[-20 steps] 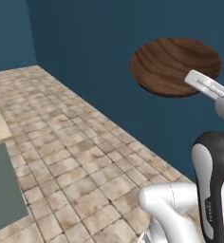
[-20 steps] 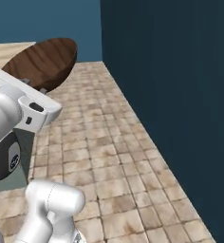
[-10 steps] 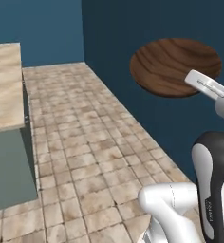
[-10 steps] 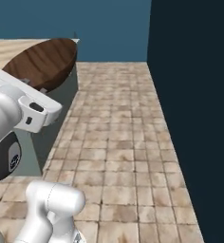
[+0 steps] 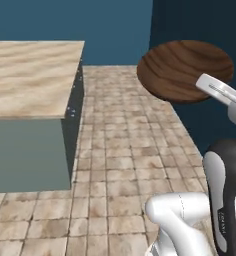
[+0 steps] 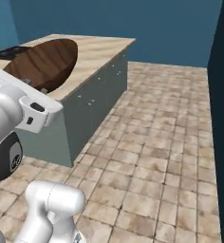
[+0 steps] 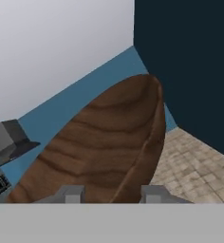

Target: Pick up the bowls from the cabinet and place each bowl in front of a stool on the dining counter.

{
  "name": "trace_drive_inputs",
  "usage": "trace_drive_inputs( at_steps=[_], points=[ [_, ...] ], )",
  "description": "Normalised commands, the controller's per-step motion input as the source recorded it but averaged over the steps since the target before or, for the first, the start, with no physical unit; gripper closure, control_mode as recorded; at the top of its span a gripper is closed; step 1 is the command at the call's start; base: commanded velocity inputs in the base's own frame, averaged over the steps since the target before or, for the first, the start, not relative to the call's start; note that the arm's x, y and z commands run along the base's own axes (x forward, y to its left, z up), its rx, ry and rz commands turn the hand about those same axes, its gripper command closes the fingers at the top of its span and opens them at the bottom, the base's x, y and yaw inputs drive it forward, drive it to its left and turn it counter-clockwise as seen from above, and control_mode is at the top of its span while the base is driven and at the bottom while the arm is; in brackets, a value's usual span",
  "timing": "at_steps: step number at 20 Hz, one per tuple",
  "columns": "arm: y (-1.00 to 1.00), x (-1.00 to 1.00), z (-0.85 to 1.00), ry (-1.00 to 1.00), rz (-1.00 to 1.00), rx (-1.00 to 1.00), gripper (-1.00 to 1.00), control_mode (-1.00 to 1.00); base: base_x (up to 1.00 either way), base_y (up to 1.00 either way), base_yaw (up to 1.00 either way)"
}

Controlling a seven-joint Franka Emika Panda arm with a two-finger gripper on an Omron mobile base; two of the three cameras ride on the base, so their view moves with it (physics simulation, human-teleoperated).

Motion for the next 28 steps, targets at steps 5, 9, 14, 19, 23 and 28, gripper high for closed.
trace_drive_inputs(
  at_steps=[5, 9, 14, 19, 23, 28],
  points=[
    [0.0, 0.0, 0.0, 0.0, 0.0, 0.0, 1.0, 1.0, 0.03, -0.1, 0.59],
    [0.0, 0.0, 0.0, 0.0, 0.0, 0.0, 1.0, 1.0, 0.11, -0.2, 0.63],
    [0.0, 0.0, 0.0, 0.0, 0.0, 0.0, 1.0, 1.0, 0.08, -0.32, 0.61],
    [0.0, 0.0, 0.0, 0.0, 0.0, 0.0, 1.0, 1.0, 0.06, -0.43, 0.6],
    [0.0, 0.0, 0.0, 0.0, 0.0, 0.0, 1.0, 1.0, 0.01, -0.53, 0.57],
    [0.0, 0.0, 0.0, 0.0, 0.0, 0.0, 1.0, 1.0, 0.0, -0.63, 0.54]
  ],
)
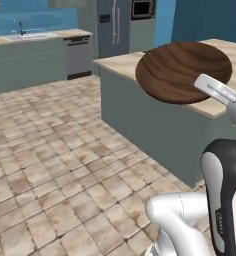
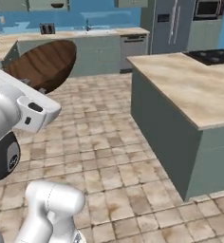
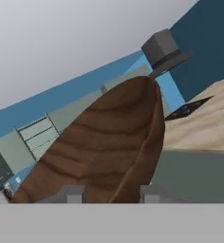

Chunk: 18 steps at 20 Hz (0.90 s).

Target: Pick up the bowls from the cabinet and place each bowl in front of a stool on the dining counter.

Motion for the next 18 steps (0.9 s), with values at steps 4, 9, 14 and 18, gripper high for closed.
trace_drive_inputs(
  at_steps=[4, 9, 14, 18],
  points=[
    [0.0, 0.0, 0.0, 0.0, 0.0, 0.0, 1.0, 1.0, 0.0, -0.72, 0.48],
    [0.0, 0.0, 0.0, 0.0, 0.0, 0.0, 1.0, 1.0, 0.0, -0.74, 0.45],
    [0.0, 0.0, 0.0, 0.0, 0.0, 0.0, 1.0, 1.0, 0.0, -0.94, 0.39],
    [0.0, 0.0, 0.0, 0.0, 0.0, 0.0, 1.0, 1.0, -0.04, -1.0, 0.33]
  ],
)
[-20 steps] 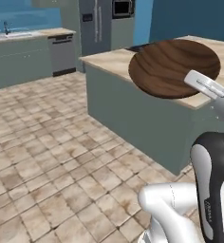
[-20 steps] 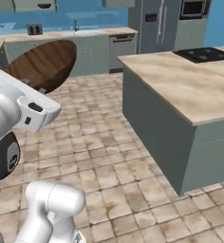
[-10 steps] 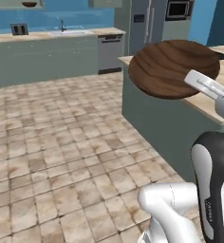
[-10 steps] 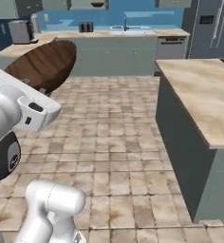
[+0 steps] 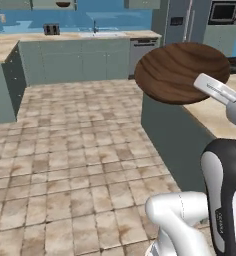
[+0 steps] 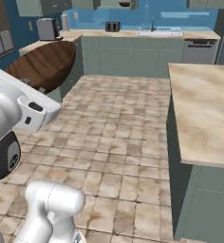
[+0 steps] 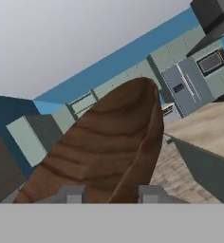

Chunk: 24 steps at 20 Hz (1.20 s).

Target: Pick up the bowls from the cabinet and place each bowl in front of a stool on the dining counter.

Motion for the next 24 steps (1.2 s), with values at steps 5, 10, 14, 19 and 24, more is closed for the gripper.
trace_drive_inputs(
  at_steps=[5, 10, 14, 19, 24],
  points=[
    [0.0, 0.0, 0.0, 0.0, 0.0, 0.0, 1.0, 1.0, -0.19, -1.0, 0.24],
    [0.0, 0.0, 0.0, 0.0, 0.0, 0.0, 1.0, 1.0, -0.33, -1.0, 0.16],
    [0.0, 0.0, 0.0, 0.0, 0.0, 0.0, 1.0, 1.0, -0.44, -0.95, 0.1],
    [0.0, 0.0, 0.0, 0.0, 0.0, 0.0, 1.0, 1.0, -0.84, -0.65, 0.06],
    [0.0, 0.0, 0.0, 0.0, 0.0, 0.0, 1.0, 1.0, -0.82, -0.75, 0.0]
  ],
)
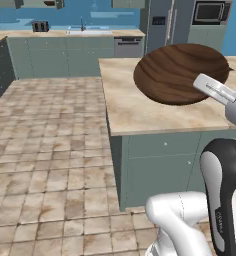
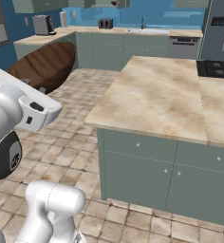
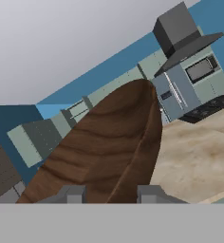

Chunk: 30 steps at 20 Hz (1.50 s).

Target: Pick up the bowls from the cabinet and place each bowl in front of a stool on the dining counter.

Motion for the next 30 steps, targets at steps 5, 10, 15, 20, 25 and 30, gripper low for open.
trace_drive_inputs(
  at_steps=[5, 10, 15, 20, 25, 30],
  points=[
    [0.0, 0.0, 0.0, 0.0, 0.0, 0.0, 1.0, 1.0, -0.51, -1.0, 0.0],
    [0.0, 0.0, 0.0, 0.0, 0.0, 0.0, 1.0, 1.0, -0.13, -1.0, -0.03],
    [0.0, 0.0, 0.0, 0.0, 0.0, 0.0, 1.0, 1.0, -0.02, -1.0, -0.03],
    [0.0, 0.0, 0.0, 0.0, 0.0, 0.0, 1.0, 1.0, -0.04, -1.0, -0.02],
    [0.0, 0.0, 0.0, 0.0, 0.0, 0.0, 1.0, 1.0, -0.02, -1.0, -0.02],
    [0.0, 0.0, 0.0, 0.0, 0.0, 0.0, 1.0, 1.0, 0.0, -1.0, 0.0]
  ],
)
